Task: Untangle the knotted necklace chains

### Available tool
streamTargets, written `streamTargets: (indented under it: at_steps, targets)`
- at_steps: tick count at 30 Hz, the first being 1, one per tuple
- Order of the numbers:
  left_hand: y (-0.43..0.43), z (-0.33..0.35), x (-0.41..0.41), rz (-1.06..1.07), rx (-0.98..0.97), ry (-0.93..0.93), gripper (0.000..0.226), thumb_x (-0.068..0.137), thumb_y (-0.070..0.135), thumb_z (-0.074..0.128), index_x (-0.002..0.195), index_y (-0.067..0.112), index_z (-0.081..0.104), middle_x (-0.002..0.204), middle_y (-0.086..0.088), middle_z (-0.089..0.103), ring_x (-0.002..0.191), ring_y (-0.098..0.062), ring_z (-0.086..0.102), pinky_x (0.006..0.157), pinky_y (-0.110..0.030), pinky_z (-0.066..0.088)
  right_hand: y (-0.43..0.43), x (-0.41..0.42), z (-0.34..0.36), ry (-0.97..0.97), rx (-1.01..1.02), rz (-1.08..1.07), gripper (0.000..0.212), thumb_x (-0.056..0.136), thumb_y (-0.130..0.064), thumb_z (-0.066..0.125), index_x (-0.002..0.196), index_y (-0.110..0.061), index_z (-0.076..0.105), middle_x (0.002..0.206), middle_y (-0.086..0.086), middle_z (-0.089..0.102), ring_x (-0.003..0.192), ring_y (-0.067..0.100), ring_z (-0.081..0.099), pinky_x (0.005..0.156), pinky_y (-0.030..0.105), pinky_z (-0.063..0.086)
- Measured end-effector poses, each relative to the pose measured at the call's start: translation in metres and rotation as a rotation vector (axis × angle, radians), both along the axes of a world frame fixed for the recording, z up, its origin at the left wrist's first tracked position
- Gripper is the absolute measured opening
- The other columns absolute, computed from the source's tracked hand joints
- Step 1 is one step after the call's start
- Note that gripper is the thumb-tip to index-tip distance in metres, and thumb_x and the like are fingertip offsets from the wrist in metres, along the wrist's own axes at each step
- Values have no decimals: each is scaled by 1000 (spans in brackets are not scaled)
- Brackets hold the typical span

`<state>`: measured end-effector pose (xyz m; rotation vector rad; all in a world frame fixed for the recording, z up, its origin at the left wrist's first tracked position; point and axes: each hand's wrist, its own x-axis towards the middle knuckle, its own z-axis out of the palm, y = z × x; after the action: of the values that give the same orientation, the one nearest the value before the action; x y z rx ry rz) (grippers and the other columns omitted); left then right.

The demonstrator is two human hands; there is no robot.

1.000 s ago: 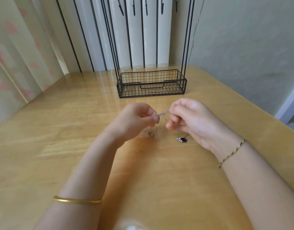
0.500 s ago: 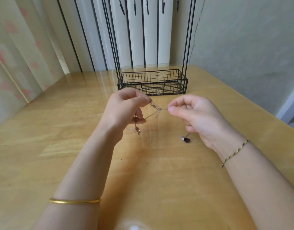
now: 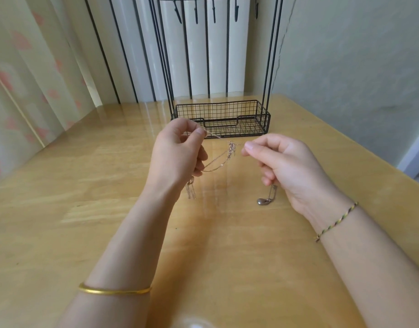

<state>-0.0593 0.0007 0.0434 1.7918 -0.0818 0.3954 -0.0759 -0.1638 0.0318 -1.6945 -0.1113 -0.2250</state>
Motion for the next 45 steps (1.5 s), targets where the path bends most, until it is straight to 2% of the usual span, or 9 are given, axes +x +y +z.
streamTargets:
  at_steps: [8,17,23,29,32,36,39,42,45]
  targets:
    - [-2,-1,1,2,-34,15,15,97,17,51,84,11,57,56,1,57,36,-5,40,41,-21,40,6,-3,6,49,284,26,33,93,-21,56,62,-9,62,66,3,60,51,11,48,53,27,52]
    - [-4,-2,2,39,-35,11,17,95,18,52,79,17,55,56,4,58,41,-9,34,40,-19,28,10,0,6,148,594,81,33,92,-14,53,59,-9,52,74,10,60,49,13,51,49,26,51]
    - [-1,5,-3,-117,-208,133,12,97,15,51,87,13,57,54,3,56,33,-7,28,36,-15,23,6,1,3,116,465,-71,22,91,-11,56,69,-11,56,71,5,57,48,11,48,48,25,48]
    - [1,1,1,-6,-12,61,13,94,16,56,81,14,60,56,5,56,41,-9,35,39,-18,29,5,4,1,107,473,-150,21,92,-9,56,70,-13,56,73,2,58,55,10,50,50,21,46]
    - [2,1,1,-34,-79,113,12,93,17,58,82,15,62,61,4,54,42,-5,37,46,-21,37,3,7,1,151,596,-152,20,90,-7,56,71,-12,55,73,3,59,61,14,55,57,25,50]
    - [4,1,1,-135,-140,200,7,89,15,64,83,16,67,62,11,56,51,-3,42,63,-25,45,-1,8,3,321,936,-71,21,89,-9,50,68,-10,49,73,7,67,71,19,66,66,31,55]
    - [6,-2,2,-189,-55,215,10,87,10,67,79,17,67,65,9,57,60,-1,52,68,-23,47,-3,9,3,316,1071,-38,23,89,-9,44,66,-12,43,67,7,68,60,19,68,64,29,55]
    - [6,-5,4,-154,75,172,20,85,-3,63,81,15,68,59,4,40,52,-6,41,56,-16,42,-4,12,3,293,898,-119,22,91,-13,43,69,-13,44,55,1,56,39,11,54,47,19,48]
    - [7,-6,8,-59,78,128,22,87,-3,59,82,17,67,53,11,38,51,-4,40,52,-14,42,-4,13,2,232,627,-212,21,91,-12,43,70,-15,44,57,1,50,38,11,45,45,18,42]
